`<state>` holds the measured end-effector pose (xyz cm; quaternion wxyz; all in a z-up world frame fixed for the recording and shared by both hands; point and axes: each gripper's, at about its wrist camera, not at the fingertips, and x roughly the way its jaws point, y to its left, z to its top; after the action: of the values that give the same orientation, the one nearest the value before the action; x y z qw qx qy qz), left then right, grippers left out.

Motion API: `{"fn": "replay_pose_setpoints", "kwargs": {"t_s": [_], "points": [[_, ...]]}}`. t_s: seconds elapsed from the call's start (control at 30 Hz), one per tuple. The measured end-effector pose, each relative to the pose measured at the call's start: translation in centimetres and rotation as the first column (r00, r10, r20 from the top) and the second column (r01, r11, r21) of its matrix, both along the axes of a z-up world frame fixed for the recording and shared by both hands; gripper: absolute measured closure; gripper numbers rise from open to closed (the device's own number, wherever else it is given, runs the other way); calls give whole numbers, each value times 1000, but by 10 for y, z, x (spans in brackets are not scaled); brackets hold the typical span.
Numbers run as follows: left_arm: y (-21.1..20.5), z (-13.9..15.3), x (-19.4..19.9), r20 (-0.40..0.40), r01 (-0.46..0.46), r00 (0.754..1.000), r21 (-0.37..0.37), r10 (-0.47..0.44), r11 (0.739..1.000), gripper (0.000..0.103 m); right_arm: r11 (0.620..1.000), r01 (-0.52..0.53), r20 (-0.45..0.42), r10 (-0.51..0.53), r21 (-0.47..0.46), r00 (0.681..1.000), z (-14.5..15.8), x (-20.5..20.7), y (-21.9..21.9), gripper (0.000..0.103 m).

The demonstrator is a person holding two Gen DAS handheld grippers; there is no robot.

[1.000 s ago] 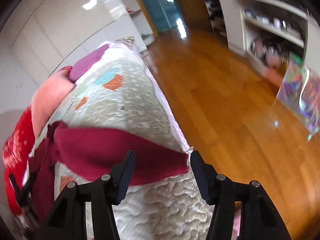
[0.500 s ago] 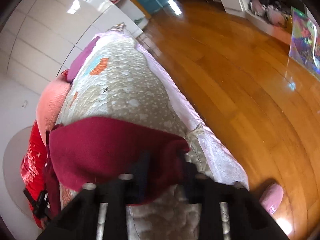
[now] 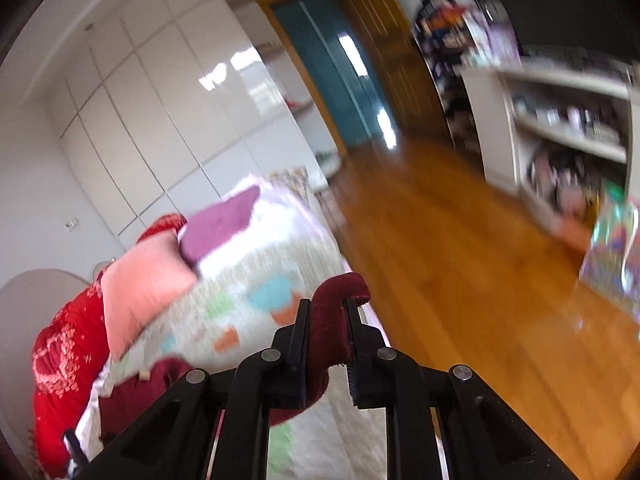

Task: Fold small clothes

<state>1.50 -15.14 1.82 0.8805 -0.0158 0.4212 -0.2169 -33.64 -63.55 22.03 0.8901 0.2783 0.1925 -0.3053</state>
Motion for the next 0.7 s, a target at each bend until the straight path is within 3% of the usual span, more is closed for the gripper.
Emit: {"fn": "replay_pose_setpoints", "kwargs": {"t_s": [0.1, 0.2, 0.27, 0.37, 0.5, 0.53, 0.6, 0.63, 0.7], "points": [[11, 2, 1, -13, 0, 1000, -79, -1, 997, 12, 990, -123, 34, 126, -65, 991, 36, 52, 35, 89], [26, 4, 2, -32, -16, 999, -193, 10, 981, 12, 947, -279, -9, 281, -160, 960, 60, 122, 94, 89], [34, 6, 2, -37, -31, 999, -245, 23, 969, 12, 903, -389, -31, 391, -183, 920, 66, 169, 138, 89], [41, 9, -1, -20, -69, 998, -269, 66, 961, 12, 815, -550, -54, 550, -184, 833, 63, 244, 210, 89], [40, 11, -4, -7, -65, 998, -276, 66, 959, 12, 681, -724, -64, 722, -113, 689, 30, 328, 295, 89], [40, 12, -4, -6, -64, 998, -281, 65, 958, 12, 637, -769, -64, 767, -49, 639, 14, 351, 312, 89], [41, 12, -3, -8, -65, 998, -293, 66, 954, 12, 569, -814, -64, 822, 113, 566, -17, 382, 336, 74], [44, 13, -4, -9, -67, 998, -299, 67, 952, 12, 551, -820, -42, 833, 157, 552, -27, 384, 340, 56], [47, 13, -4, -12, -69, 998, -312, 69, 947, 12, 553, -818, -12, 830, 159, 558, -29, 379, 337, 55]]}}
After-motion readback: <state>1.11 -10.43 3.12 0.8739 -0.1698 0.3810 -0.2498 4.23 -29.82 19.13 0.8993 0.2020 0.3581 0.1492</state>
